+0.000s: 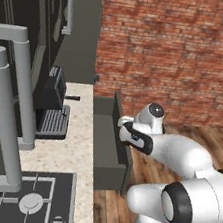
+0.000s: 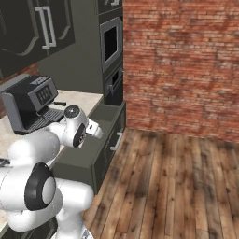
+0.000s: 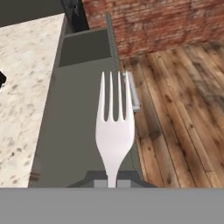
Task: Organize the utensils by type. Pick up the wooden spoons from the counter and place them in the open cabinet. Then pick up the metallic utensils from the counter and place them in the open drawer.
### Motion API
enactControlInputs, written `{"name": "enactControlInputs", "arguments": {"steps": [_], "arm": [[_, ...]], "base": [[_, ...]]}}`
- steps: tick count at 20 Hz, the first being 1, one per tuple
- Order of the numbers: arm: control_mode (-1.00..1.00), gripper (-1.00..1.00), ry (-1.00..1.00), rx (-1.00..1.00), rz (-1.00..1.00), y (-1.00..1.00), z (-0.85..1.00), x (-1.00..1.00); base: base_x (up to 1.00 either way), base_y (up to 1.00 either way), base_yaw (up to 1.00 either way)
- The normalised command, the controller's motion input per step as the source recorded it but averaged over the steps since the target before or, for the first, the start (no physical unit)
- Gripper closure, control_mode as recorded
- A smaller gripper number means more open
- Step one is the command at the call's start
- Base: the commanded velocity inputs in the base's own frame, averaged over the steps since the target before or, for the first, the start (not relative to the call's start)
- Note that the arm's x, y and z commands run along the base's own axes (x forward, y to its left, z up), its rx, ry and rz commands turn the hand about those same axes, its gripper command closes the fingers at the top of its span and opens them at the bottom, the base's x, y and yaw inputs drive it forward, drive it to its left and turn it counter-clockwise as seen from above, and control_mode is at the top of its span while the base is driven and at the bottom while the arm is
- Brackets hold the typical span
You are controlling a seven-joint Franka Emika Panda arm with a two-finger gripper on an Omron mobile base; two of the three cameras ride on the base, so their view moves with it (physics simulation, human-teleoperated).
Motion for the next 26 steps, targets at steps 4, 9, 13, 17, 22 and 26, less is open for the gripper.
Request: {"name": "enactControlInputs", "arguments": {"steps": [4,9,13,17,22,26], "arm": [[-1.0,1.0,0.09,0.0,0.03,0.04,-0.26,0.61],[-1.0,1.0,0.14,0.0,0.04,0.0,-0.24,0.47],[-1.0,1.0,0.1,0.0,0.04,0.0,-0.26,0.35],[-1.0,1.0,0.04,0.0,0.02,0.01,-0.25,0.18],[-1.0,1.0,0.02,0.0,0.02,0.1,-0.25,0.08],[-1.0,1.0,0.01,0.0,0.0,0.14,-0.23,0.06]], "base": [[0.0,0.0,0.0],[0.0,0.0,0.0],[0.0,0.0,0.0],[0.0,0.0,0.0],[0.0,0.0,0.0],[0.0,0.0,0.0]]}}
